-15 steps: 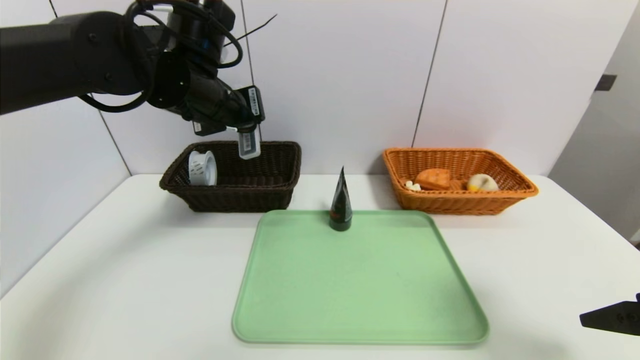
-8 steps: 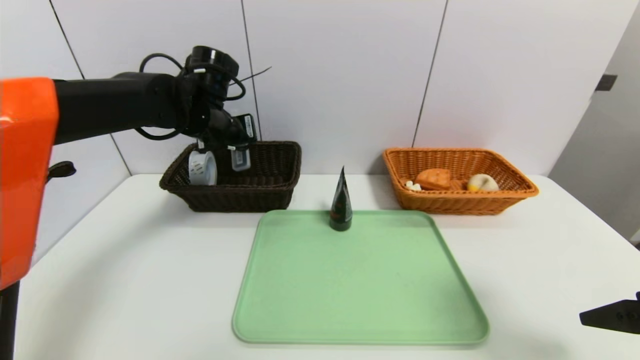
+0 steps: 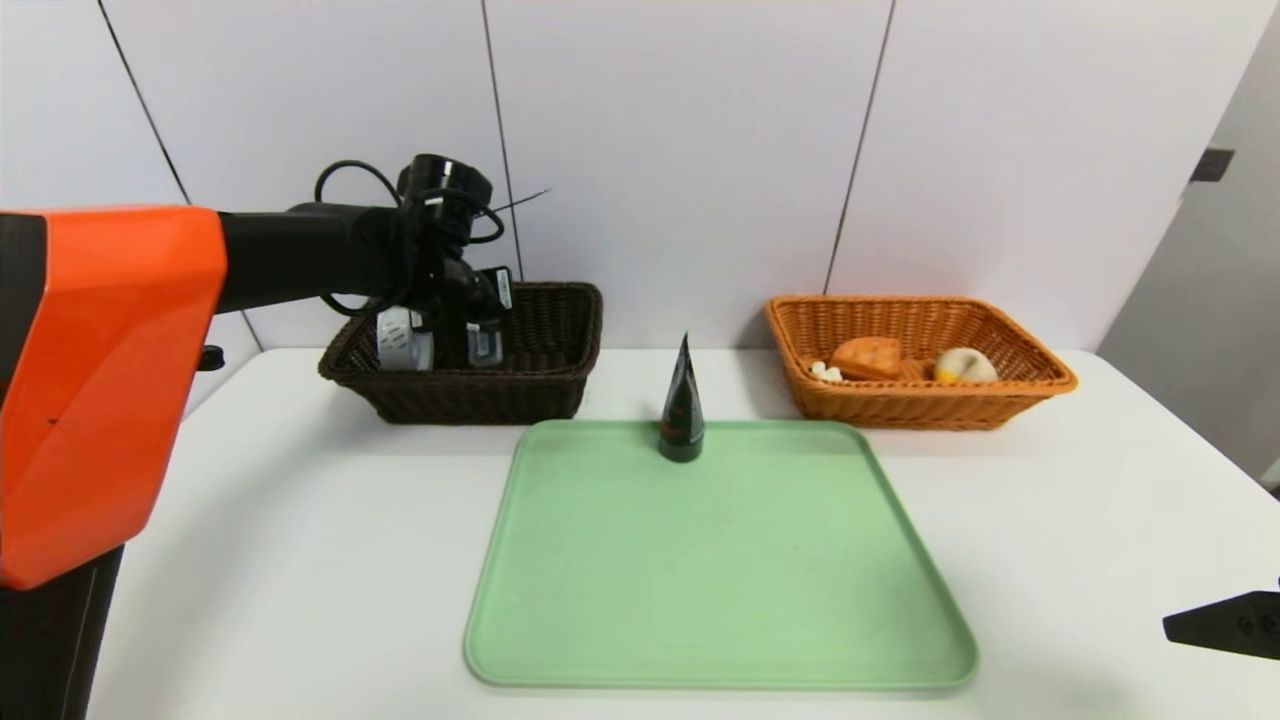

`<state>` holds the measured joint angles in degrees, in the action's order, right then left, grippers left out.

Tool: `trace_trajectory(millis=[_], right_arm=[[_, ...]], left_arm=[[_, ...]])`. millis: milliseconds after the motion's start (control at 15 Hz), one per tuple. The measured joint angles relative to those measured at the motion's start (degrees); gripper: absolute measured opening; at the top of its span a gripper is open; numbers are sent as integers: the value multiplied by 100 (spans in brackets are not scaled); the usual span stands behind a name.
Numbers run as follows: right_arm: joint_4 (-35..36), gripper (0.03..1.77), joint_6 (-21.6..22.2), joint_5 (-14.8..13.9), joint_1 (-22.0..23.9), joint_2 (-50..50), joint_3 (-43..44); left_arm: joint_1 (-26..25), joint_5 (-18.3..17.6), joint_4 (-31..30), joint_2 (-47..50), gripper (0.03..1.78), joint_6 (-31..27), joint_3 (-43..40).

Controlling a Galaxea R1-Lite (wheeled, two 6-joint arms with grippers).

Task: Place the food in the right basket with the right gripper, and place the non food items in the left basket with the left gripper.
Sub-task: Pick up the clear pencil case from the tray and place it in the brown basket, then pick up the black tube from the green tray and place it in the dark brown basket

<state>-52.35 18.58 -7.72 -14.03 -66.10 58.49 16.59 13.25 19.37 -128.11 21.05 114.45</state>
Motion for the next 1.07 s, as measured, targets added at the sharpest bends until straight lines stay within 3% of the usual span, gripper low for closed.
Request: trace_trajectory(millis=[67, 267, 467, 867, 933, 1067], right_arm=[[0, 170, -4, 0, 0, 9, 2], [-2, 170, -6, 1, 4, 30, 5], [-10, 170, -4, 4, 9, 52, 9], [-10, 170, -6, 1, 9, 113, -34], [-5, 170, -11, 4, 6, 119, -30], [6, 170, -15, 11, 4, 124, -11]], left_arm=[[-6, 0, 9, -39, 55, 2, 0], [-15, 2, 5, -102, 91, 6, 0], [-15, 6, 9, -127, 117, 5, -2], [223, 89, 77, 383, 145, -160, -2], [463, 262, 78, 621, 148, -358, -2], [1011, 965, -160, 948, 153, -540, -74]])
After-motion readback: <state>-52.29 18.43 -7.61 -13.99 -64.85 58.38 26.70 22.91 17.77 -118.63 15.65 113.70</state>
